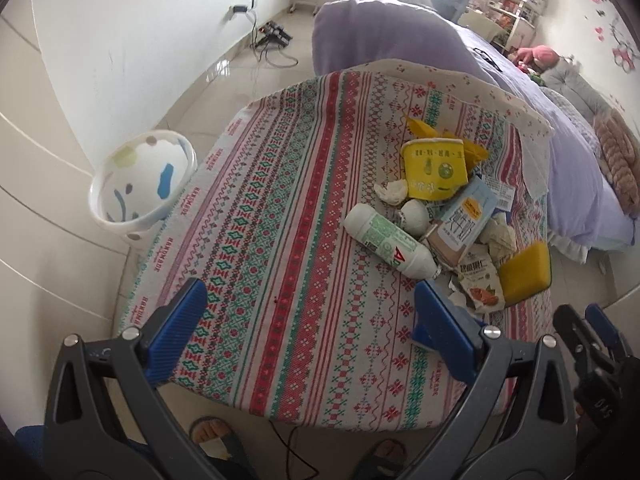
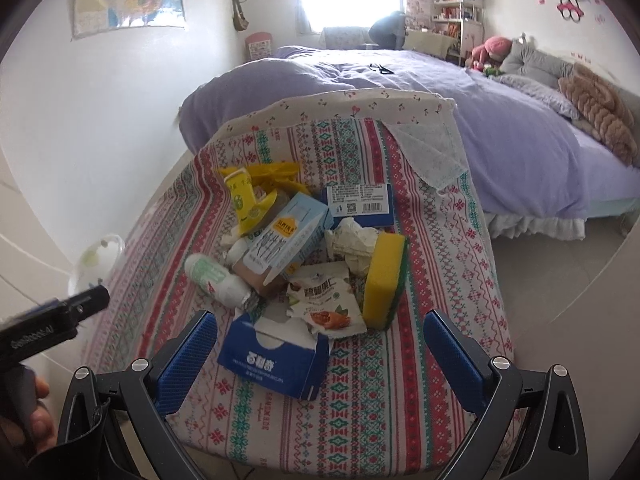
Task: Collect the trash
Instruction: 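Grasp the white bottle with the left tool while the right tool grasps the yellow sponge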
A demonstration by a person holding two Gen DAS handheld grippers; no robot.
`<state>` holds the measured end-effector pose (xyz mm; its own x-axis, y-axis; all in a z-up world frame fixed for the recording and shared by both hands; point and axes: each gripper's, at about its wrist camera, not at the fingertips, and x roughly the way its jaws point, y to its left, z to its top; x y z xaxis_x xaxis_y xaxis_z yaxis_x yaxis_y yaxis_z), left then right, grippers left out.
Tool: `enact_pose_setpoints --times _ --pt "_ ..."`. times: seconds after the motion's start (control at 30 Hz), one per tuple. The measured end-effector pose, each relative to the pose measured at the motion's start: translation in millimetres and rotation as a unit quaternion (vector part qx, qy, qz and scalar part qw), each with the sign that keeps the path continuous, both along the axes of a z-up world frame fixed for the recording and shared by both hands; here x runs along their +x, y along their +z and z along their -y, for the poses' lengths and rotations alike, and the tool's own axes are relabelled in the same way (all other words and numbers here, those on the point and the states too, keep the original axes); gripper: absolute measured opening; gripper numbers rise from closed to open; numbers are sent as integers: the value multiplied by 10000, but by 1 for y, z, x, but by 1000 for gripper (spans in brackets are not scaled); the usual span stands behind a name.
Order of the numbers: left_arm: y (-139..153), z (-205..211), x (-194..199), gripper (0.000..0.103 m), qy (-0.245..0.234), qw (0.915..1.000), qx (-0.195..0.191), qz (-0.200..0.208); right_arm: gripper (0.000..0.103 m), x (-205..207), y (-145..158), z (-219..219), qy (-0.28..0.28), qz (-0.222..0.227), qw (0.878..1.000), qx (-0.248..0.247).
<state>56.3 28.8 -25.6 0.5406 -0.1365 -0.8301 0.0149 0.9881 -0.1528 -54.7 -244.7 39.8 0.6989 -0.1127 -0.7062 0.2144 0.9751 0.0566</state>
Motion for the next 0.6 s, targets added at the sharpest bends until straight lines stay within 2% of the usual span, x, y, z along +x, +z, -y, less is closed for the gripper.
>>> enact_pose_setpoints --times 0.1,0.27,0.43,0.5,0.6 --pt "-11 5 21 102 14 9975 -445 -552 103 13 9 26 -103 -59 9986 517" --pt "-28 22 50 98 124 9907 -659 -1183 103 45 17 61 -312 -279 9929 1117" --pt "-40 34 73 94 244 9863 -853 -1390 103 83 15 75 -320 -472 9894 1336" --pt "-47 34 78 93 256 9853 -934 -1407 103 92 8 78 -404 -548 9902 1217" --pt "-59 28 77 92 359 9795 -1250 -1536 103 94 -11 82 -522 -772 9899 1070"
